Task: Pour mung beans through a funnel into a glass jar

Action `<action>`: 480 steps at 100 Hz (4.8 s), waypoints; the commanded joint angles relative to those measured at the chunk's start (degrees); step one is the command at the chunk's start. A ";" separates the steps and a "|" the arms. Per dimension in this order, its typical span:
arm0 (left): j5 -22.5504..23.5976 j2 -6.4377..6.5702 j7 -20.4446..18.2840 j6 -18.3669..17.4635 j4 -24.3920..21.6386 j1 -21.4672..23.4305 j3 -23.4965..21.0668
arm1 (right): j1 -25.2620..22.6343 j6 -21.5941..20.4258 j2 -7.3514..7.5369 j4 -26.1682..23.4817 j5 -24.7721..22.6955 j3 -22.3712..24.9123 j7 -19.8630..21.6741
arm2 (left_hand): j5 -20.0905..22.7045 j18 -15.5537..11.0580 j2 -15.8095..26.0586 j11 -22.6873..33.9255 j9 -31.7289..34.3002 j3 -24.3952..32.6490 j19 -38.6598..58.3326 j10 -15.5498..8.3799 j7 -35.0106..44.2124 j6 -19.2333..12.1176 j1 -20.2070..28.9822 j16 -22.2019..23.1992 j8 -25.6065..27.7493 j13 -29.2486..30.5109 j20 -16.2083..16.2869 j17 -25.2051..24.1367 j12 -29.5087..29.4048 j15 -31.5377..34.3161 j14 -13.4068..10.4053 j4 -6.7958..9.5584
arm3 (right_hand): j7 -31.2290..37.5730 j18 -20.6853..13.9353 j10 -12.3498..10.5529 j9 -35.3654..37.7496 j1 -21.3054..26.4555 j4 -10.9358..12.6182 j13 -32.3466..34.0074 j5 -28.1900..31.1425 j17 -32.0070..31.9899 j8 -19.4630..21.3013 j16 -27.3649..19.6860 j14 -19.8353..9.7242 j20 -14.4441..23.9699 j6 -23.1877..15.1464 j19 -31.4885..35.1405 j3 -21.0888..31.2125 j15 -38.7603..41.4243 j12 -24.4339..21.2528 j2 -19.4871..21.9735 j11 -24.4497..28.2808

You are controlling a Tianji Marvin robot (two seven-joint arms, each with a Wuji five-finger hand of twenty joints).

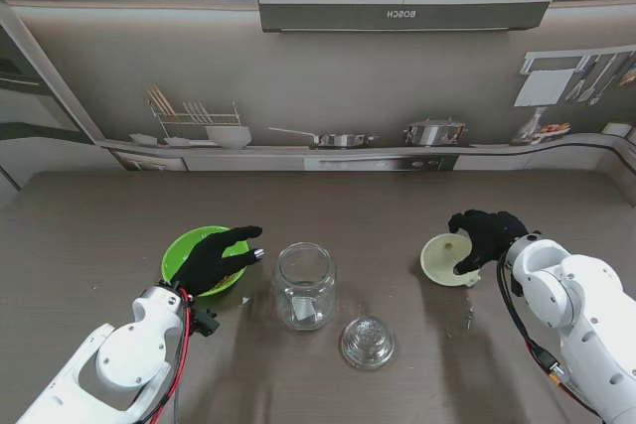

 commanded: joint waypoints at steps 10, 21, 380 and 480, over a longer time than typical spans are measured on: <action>-0.37 -0.11 -1.29 0.40 0.33 -0.34 0.40 | 2.20 -0.40 0.13 3.42 -0.58 -2.54 -0.42 | -0.81 -1.21 2.80 -0.22 -0.37 -1.06 -0.83 -0.21 -0.64 -0.89 -0.46 -0.13 -0.14 -0.73 0.56 -0.90 0.18 -0.59 -0.43 2.02 | 1.41 2.57 1.14 -0.99 -1.73 -2.23 0.61 -0.92 0.29 -1.41 -0.28 0.50 -0.14 1.52 -0.57 2.62 0.09 -0.42 -3.61 1.03; -0.46 -0.11 -1.38 0.45 0.50 -0.56 0.57 | 4.13 -0.41 0.21 6.00 -0.66 -4.77 -1.77 | -0.67 -1.28 2.88 -0.23 -0.38 -1.08 -0.83 -0.21 -0.59 -0.88 -0.51 -0.12 -0.12 -0.69 0.57 -0.91 0.18 -0.57 -0.46 2.02 | 2.03 2.51 1.07 0.54 -1.04 -2.12 1.59 0.04 1.04 -1.56 -0.10 0.79 0.00 0.69 0.07 2.79 0.57 -0.45 -3.35 1.32; 1.27 -0.62 2.73 -3.11 -3.41 4.46 -5.18 | 11.49 14.86 -11.89 -1.56 41.73 -28.49 -20.37 | -0.23 -0.90 4.20 -0.21 0.04 -1.71 -0.84 0.15 -0.53 -0.75 -0.26 -0.17 -0.19 -0.41 0.53 -0.74 0.09 -0.65 -0.07 2.11 | 40.90 -10.52 -3.27 44.81 30.41 -9.08 35.37 23.13 38.13 -8.73 30.08 -19.17 13.20 -4.02 33.90 10.72 62.68 24.88 6.04 20.36; 1.19 -0.53 2.29 -2.96 -3.53 4.56 -5.22 | 12.85 12.33 -11.60 2.16 40.52 -31.07 -19.09 | -0.25 -0.89 4.18 -0.20 0.09 -1.73 -0.85 0.14 -0.53 -0.81 -0.35 -0.17 -0.20 -0.37 0.49 -0.73 0.10 -0.63 -0.09 2.08 | 16.42 3.07 -0.42 22.94 13.12 -1.34 19.03 17.11 14.33 -6.00 10.20 -0.14 8.47 -5.15 17.34 3.92 13.50 9.76 15.00 8.05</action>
